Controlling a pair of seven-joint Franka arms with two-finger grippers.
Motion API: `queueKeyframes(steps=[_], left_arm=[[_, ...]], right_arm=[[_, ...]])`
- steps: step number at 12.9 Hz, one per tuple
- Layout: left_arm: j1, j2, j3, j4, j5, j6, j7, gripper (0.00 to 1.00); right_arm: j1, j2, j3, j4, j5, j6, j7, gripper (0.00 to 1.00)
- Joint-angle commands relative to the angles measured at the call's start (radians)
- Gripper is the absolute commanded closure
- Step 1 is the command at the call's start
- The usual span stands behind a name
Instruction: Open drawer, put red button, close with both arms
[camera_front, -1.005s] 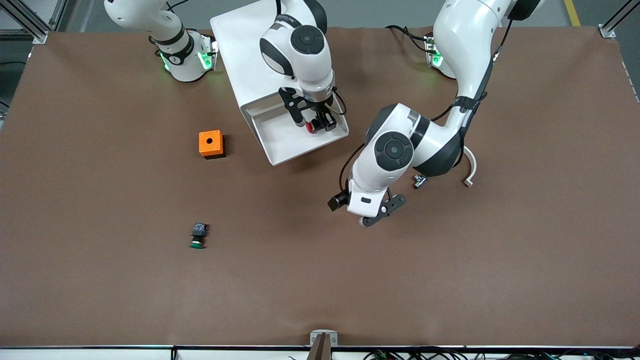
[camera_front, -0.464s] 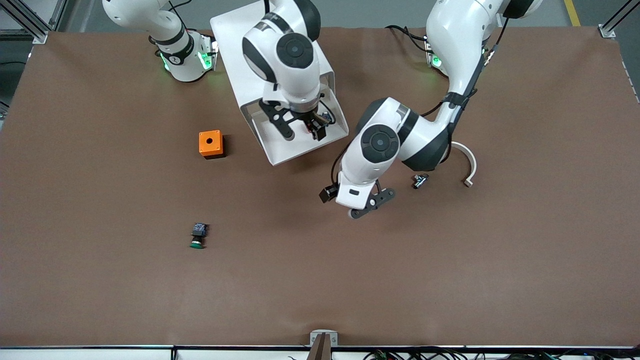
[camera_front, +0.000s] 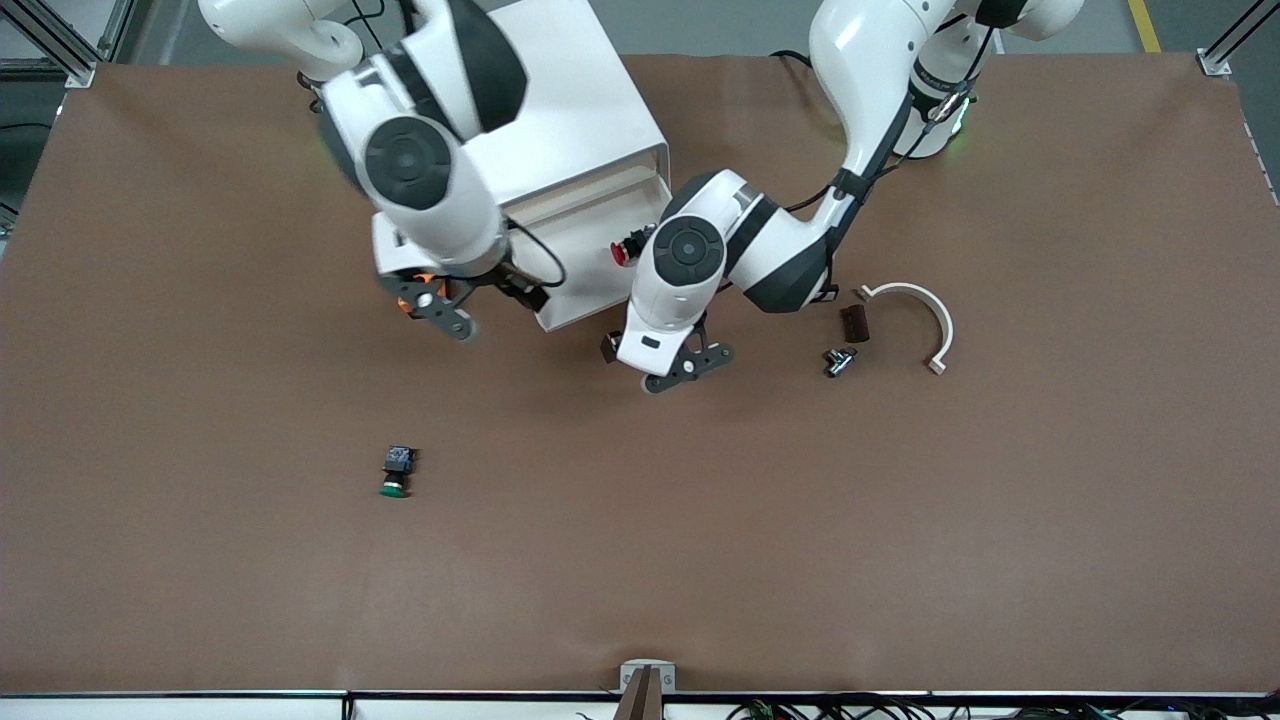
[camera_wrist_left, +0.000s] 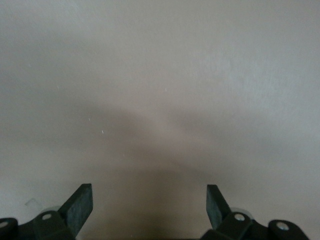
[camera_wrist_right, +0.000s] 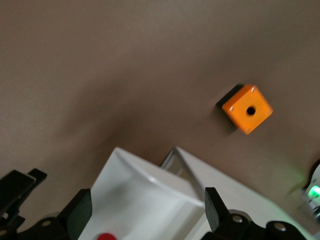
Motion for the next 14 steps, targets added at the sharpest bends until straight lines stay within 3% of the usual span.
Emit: queueKeyframes(steps=[1,4,9,12,14], left_arm=[[-0.019,-0.055,-0.022,-0.052,0.016,0.005,-0.034,0.00],[-0.031,-0.054,-0.058,-0.068,0.014,0.005,-0.080,0.00],[-0.093,-0.044,-0.060,-0.091,0.010,0.005,-0.132,0.00],[-0.097,-0.043,-0.089,-0.093,0.002,0.005,-0.166,0.00],[-0.099,-0.043,-0.098,-0.095,-0.064,0.005,-0.178,0.00]], right_arm=[[-0.104,-0.056,0.019,-0.012,-0.040,-0.048,-0.214,0.00],[-0.234,-0.095,0.019,-0.012,-0.045,-0.086,-0.473,0.00],[-0.467,-0.136,0.019,-0.004,-0.083,-0.141,-0.923,0.00],[-0.584,-0.139,0.018,0.046,-0.087,-0.199,-1.092,0.00],[-0.644,-0.136,0.019,0.086,-0.087,-0.223,-1.159,0.00]])
